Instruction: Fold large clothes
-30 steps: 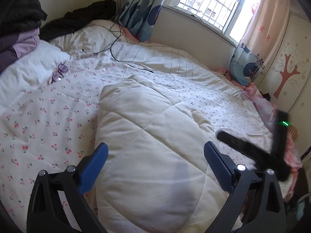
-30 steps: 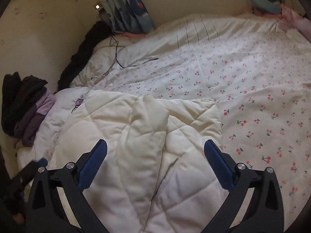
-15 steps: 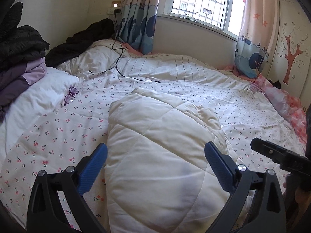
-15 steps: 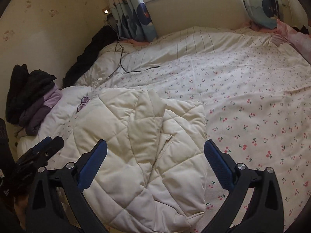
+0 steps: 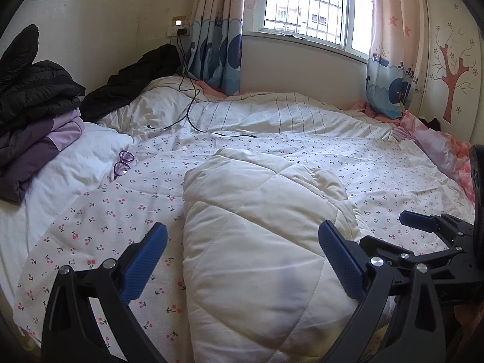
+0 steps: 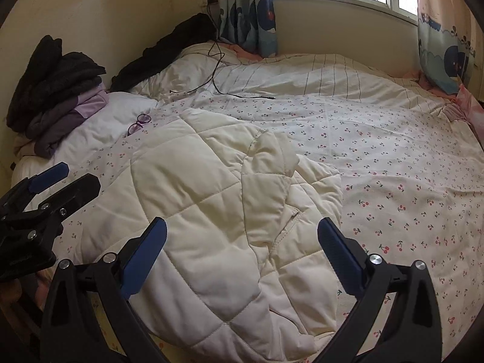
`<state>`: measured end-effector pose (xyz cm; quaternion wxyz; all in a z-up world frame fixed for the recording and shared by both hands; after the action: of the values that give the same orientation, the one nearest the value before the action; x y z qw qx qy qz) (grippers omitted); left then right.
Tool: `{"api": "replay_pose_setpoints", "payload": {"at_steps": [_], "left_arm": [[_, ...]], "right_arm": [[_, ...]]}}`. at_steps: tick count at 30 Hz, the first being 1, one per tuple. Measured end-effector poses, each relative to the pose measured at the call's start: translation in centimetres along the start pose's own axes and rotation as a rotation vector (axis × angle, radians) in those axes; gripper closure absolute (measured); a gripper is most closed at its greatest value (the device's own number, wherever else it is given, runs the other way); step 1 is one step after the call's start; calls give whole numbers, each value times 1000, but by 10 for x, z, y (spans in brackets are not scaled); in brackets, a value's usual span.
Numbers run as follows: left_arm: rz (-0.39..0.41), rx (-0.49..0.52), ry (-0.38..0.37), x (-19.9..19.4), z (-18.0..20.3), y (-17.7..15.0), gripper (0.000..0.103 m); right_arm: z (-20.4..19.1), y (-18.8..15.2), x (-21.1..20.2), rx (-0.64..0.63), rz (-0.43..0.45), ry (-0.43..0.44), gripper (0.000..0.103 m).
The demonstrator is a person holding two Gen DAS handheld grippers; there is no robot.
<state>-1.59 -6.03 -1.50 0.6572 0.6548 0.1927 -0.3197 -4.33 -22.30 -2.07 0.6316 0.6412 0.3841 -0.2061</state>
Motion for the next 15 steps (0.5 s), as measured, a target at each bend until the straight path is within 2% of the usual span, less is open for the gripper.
{"api": "replay_pose_setpoints", "payload": {"at_steps": [15], "left_arm": [[27,28,10,-11,5,0,7]], "right_arm": [[3,-4,-2,-4,-23,1,7]]}}
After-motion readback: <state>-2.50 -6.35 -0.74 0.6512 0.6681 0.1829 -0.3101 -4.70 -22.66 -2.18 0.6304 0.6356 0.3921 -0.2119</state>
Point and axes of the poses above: each gripper's, at about its wrist camera, not at the fingertips, and x roughly the way its jaws point, z to its right, y to its top, the point moved 9 cm from there along x, roughly the way its jaws point, and after that the axes turned 9 degrees about -z, right-handed, at the moved point
